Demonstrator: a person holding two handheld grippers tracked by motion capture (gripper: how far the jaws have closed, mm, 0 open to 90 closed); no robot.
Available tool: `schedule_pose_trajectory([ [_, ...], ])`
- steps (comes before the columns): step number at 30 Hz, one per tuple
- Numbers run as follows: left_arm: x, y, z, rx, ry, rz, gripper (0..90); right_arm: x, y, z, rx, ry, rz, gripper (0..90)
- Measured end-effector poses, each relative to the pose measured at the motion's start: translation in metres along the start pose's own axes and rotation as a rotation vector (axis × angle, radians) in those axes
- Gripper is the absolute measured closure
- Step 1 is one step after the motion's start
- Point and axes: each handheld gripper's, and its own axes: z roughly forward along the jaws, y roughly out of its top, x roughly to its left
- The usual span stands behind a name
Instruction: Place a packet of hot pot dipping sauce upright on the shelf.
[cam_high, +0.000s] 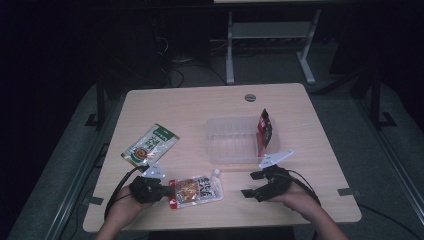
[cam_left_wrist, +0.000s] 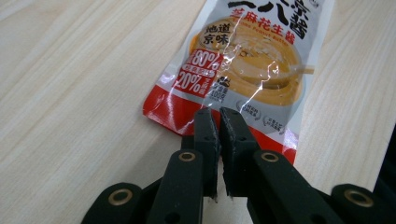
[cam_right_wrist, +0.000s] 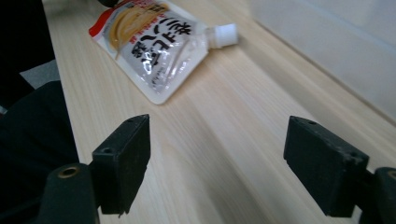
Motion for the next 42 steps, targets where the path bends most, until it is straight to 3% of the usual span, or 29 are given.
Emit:
schedule_pose_trajectory([
  [8, -0.001, 0.0, 0.008, 0.051, 0.006, 0.01, 87.2, 0.013, 0.018, 0.037, 0.061, 0.053, -0.034, 19.8],
  [23, 0.001, 0.0, 0.008, 0.052, -0.008, -0.008, 88.8, 0.025, 0.036, 0.077, 0.115, 0.131, -0.067, 17.8],
  [25, 0.001, 0.0, 0.008, 0.052, -0.01, -0.01, 88.8, 0.026, 0.037, 0.078, 0.117, 0.13, -0.08, 17.8],
  [34, 0.002, -0.001, 0.008, 0.043, -0.016, -0.028, 88.9, 0.026, 0.038, 0.081, 0.109, 0.184, -0.046, 18.0],
  [42, 0.004, -0.002, 0.008, 0.037, -0.028, -0.037, 89.0, 0.021, 0.044, 0.088, 0.101, 0.23, -0.034, 25.8],
])
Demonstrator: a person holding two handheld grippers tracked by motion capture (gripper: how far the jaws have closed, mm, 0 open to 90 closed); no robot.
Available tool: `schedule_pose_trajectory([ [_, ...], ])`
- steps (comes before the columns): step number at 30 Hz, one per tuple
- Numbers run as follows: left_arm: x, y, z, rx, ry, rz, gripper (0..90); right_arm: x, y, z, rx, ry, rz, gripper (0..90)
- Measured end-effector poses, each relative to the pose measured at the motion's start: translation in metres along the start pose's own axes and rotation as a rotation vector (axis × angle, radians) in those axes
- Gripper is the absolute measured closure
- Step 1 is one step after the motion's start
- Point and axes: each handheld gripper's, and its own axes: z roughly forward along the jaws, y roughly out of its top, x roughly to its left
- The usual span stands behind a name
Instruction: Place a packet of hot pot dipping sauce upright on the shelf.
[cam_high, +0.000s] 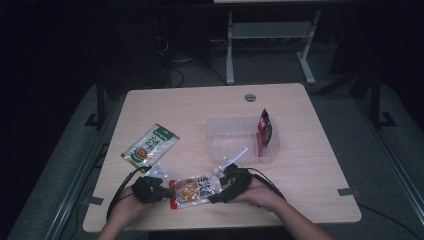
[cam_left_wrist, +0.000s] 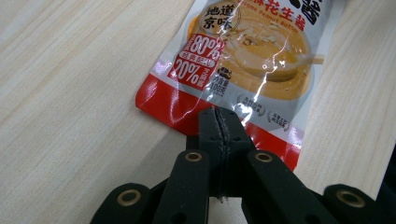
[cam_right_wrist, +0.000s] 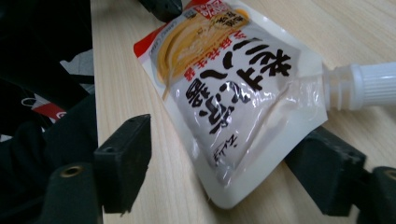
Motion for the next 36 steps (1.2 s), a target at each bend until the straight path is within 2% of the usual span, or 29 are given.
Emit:
schedule_pose_trajectory([
  [1, 0.0, 0.0, 0.0, -0.001, 0.0, -0.001, 89.1, -0.002, 0.001, 0.001, -0.005, 0.002, 0.003, 33.4],
  [5, -0.001, 0.001, 0.0, 0.003, 0.003, 0.006, 89.1, -0.007, -0.001, 0.0, -0.026, 0.02, 0.035, 49.2],
  [7, 0.0, 0.0, 0.0, 0.003, 0.001, 0.002, 89.0, -0.007, -0.002, 0.0, -0.02, 0.006, 0.045, 58.1],
  [11, 0.0, 0.0, 0.0, 0.003, 0.0, 0.003, 89.0, -0.01, -0.002, 0.002, -0.039, 0.011, 0.034, 67.1],
  [16, 0.0, 0.0, 0.0, -0.001, -0.004, -0.001, 89.0, -0.008, -0.001, 0.0, -0.082, 0.023, 0.027, 83.8],
  [22, 0.0, 0.001, 0.0, 0.008, -0.003, 0.015, 88.9, -0.005, -0.001, -0.001, -0.096, 0.038, -0.034, 88.7],
  [23, -0.001, 0.001, 0.0, 0.0, -0.003, 0.006, 88.9, -0.004, -0.001, -0.002, -0.099, 0.041, -0.048, 88.9],
  [25, -0.001, 0.002, -0.001, 0.003, -0.01, 0.018, 89.0, -0.003, 0.0, -0.004, -0.107, 0.059, -0.052, 89.3],
  [27, -0.002, 0.002, -0.001, -0.007, -0.017, 0.013, 88.9, -0.003, 0.0, -0.006, -0.111, 0.062, -0.053, 89.5],
  [29, -0.004, 0.003, -0.001, -0.018, -0.026, 0.014, 88.9, -0.001, 0.001, -0.012, -0.15, 0.098, -0.057, 89.7],
  [34, -0.007, 0.006, -0.001, -0.041, -0.051, 0.021, 88.9, 0.005, 0.004, -0.022, -0.199, 0.16, -0.055, 89.9],
  [35, -0.007, 0.006, -0.001, -0.041, -0.051, 0.021, 88.9, 0.005, 0.004, -0.022, -0.199, 0.16, -0.055, 89.9],
  [36, -0.01, 0.007, -0.001, -0.054, -0.061, 0.031, 88.9, 0.008, 0.006, -0.026, -0.23, 0.181, -0.06, 90.0],
])
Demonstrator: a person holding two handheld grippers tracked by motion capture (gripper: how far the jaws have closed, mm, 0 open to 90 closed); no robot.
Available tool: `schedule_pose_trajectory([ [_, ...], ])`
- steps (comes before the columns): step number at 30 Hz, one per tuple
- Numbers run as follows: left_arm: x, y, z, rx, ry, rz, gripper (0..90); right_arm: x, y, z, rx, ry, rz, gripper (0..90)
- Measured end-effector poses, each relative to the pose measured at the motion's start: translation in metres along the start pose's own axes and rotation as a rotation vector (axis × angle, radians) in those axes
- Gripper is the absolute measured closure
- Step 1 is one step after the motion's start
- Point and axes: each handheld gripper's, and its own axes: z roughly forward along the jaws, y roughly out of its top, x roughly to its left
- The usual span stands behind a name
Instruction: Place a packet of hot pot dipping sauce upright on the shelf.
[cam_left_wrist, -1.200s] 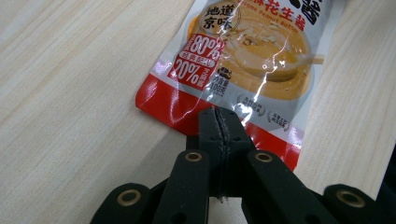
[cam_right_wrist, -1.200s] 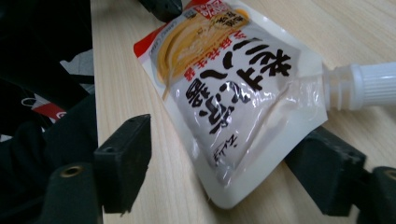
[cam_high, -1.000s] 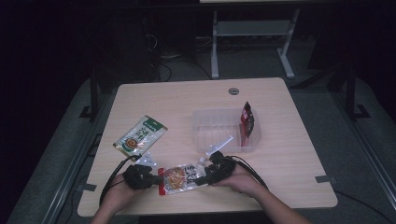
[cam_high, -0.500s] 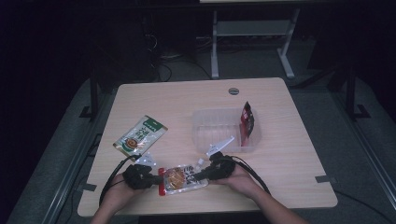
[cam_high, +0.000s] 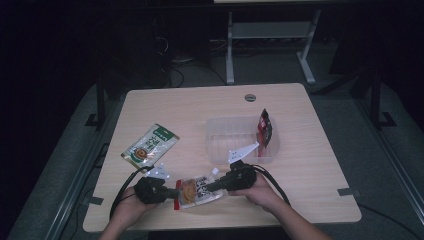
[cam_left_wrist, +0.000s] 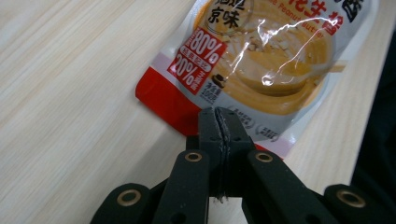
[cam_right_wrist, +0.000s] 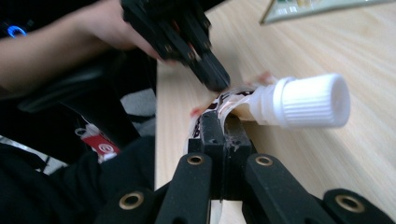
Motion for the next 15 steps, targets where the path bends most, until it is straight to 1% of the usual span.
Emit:
schedule_pose_trajectory([
  [2, -0.004, 0.002, 0.0, -0.025, -0.012, 0.0, 88.8, 0.003, 0.003, -0.003, -0.02, 0.012, -0.008, 90.0],
  [3, -0.005, 0.004, -0.001, -0.038, -0.022, 0.006, 88.9, 0.004, 0.003, -0.004, -0.025, 0.012, -0.013, 90.0],
  [4, -0.007, 0.006, -0.001, -0.054, -0.03, 0.01, 88.9, 0.005, 0.005, -0.006, -0.026, 0.016, -0.007, 90.0],
  [6, -0.012, 0.009, -0.001, -0.077, -0.045, 0.019, 88.9, 0.008, 0.007, -0.009, -0.049, 0.022, -0.015, 90.0],
  [7, -0.014, 0.01, 0.0, -0.076, -0.05, 0.03, 88.9, 0.008, 0.007, -0.01, -0.057, 0.025, -0.014, 90.0],
  [8, -0.014, 0.01, 0.0, -0.076, -0.05, 0.03, 88.9, 0.009, 0.008, -0.011, -0.062, 0.023, -0.016, 90.0],
  [9, -0.017, 0.012, 0.001, -0.071, -0.054, 0.042, 88.9, 0.009, 0.008, -0.011, -0.062, 0.023, -0.016, 90.0],
  [10, -0.02, 0.013, 0.003, -0.074, -0.059, 0.048, 88.8, 0.011, 0.01, -0.014, -0.074, 0.024, -0.029, 90.0],
  [11, -0.022, 0.015, 0.005, -0.073, -0.063, 0.061, 88.8, 0.012, 0.01, -0.015, -0.08, 0.029, -0.024, 90.0],
  [12, -0.022, 0.015, 0.005, -0.073, -0.063, 0.061, 88.8, 0.012, 0.01, -0.015, -0.08, 0.029, -0.024, 90.0],
  [13, -0.024, 0.017, 0.006, -0.083, -0.069, 0.068, 88.8, 0.012, 0.011, -0.015, -0.084, 0.028, -0.024, 90.0],
  [14, -0.027, 0.018, 0.007, -0.091, -0.073, 0.078, 88.7, 0.014, 0.012, -0.018, -0.098, 0.033, -0.025, 90.0],
  [15, -0.027, 0.018, 0.007, -0.091, -0.073, 0.078, 88.7, 0.014, 0.012, -0.018, -0.098, 0.033, -0.025, 90.0],
])
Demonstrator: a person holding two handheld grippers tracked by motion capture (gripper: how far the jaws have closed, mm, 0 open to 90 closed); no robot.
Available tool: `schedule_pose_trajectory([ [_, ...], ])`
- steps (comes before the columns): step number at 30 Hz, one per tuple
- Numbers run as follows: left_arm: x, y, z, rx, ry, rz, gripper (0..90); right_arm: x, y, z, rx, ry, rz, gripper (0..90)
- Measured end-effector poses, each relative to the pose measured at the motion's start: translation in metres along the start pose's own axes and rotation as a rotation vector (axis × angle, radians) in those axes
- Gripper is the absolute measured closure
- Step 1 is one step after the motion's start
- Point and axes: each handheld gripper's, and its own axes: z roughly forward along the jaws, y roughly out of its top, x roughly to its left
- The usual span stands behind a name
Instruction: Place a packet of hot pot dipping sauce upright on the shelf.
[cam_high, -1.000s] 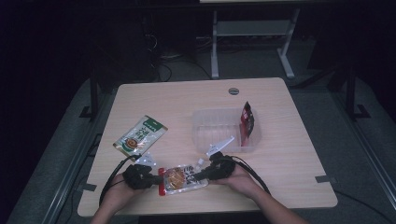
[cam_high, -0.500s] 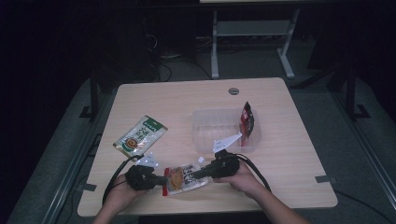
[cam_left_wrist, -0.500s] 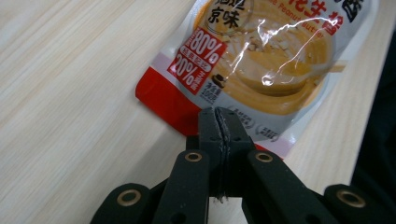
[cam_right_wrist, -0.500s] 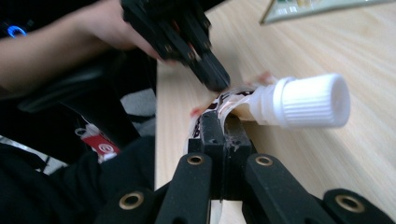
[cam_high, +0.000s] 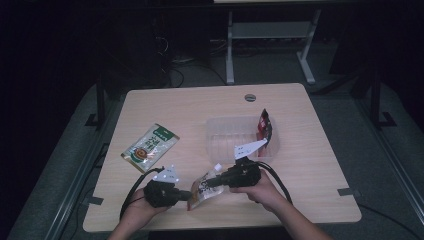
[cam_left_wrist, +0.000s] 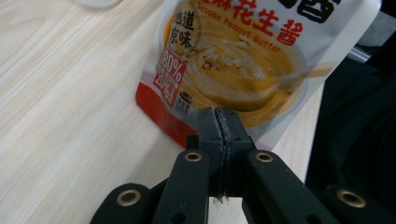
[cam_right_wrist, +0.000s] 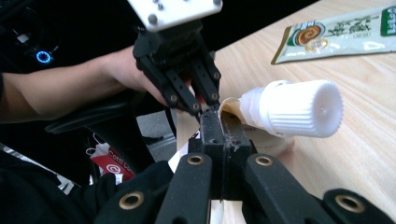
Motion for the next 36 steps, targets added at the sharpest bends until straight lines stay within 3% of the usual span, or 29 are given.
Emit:
schedule_pose_trajectory([
  [3, -0.005, 0.004, 0.004, 0.001, -0.015, 0.03, 88.6, 0.002, 0.002, -0.002, -0.017, 0.008, -0.005, 90.0],
  [8, -0.009, 0.005, 0.004, -0.005, -0.03, 0.039, 87.4, 0.006, 0.006, -0.007, -0.028, 0.001, -0.02, 89.9],
  [14, -0.004, 0.002, 0.0, -0.018, -0.024, 0.018, 82.3, 0.007, 0.009, -0.022, -0.065, -0.011, -0.023, 89.9],
  [20, -0.001, -0.001, -0.002, -0.021, -0.003, 0.007, 70.7, 0.007, 0.015, -0.037, -0.09, -0.028, -0.029, 89.9],
  [30, 0.003, -0.005, -0.001, -0.002, -0.003, -0.021, 48.9, 0.009, 0.023, -0.064, -0.126, -0.063, -0.056, 89.9],
  [36, 0.004, -0.008, 0.002, 0.008, -0.004, -0.03, 40.8, 0.011, 0.03, -0.081, -0.158, -0.083, -0.065, 89.8],
])
